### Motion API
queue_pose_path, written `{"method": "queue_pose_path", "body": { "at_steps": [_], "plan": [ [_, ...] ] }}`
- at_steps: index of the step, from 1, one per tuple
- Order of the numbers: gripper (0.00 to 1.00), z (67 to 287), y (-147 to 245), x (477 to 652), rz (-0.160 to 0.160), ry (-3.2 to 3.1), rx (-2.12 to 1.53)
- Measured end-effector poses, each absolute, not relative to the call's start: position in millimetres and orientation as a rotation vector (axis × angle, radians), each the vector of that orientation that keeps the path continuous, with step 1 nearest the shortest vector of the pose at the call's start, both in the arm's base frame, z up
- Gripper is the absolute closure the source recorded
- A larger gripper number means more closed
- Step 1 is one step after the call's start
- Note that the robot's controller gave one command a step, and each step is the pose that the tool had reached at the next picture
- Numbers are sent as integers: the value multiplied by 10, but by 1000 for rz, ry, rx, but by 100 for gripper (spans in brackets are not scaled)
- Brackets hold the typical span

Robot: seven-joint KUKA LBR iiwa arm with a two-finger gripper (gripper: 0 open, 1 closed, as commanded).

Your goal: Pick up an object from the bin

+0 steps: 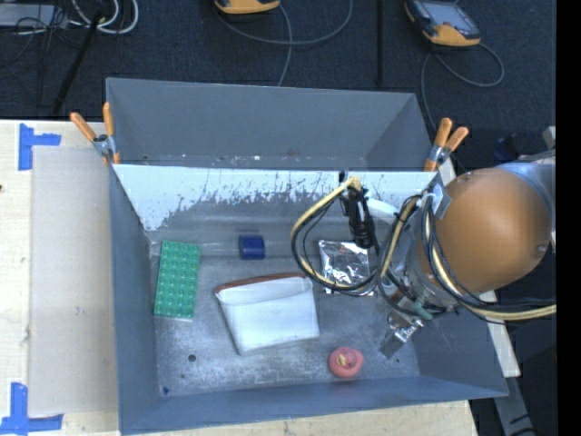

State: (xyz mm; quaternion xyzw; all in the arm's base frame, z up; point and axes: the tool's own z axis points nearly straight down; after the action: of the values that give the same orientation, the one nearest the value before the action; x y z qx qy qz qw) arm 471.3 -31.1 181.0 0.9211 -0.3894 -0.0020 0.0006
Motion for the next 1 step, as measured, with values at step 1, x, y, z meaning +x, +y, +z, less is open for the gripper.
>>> {"method": "queue_pose_path", "body": {
  "at_steps": [1],
  "plan": [
    [0,1809,-305,4713,-8,-1226,2892]
  ]
}}
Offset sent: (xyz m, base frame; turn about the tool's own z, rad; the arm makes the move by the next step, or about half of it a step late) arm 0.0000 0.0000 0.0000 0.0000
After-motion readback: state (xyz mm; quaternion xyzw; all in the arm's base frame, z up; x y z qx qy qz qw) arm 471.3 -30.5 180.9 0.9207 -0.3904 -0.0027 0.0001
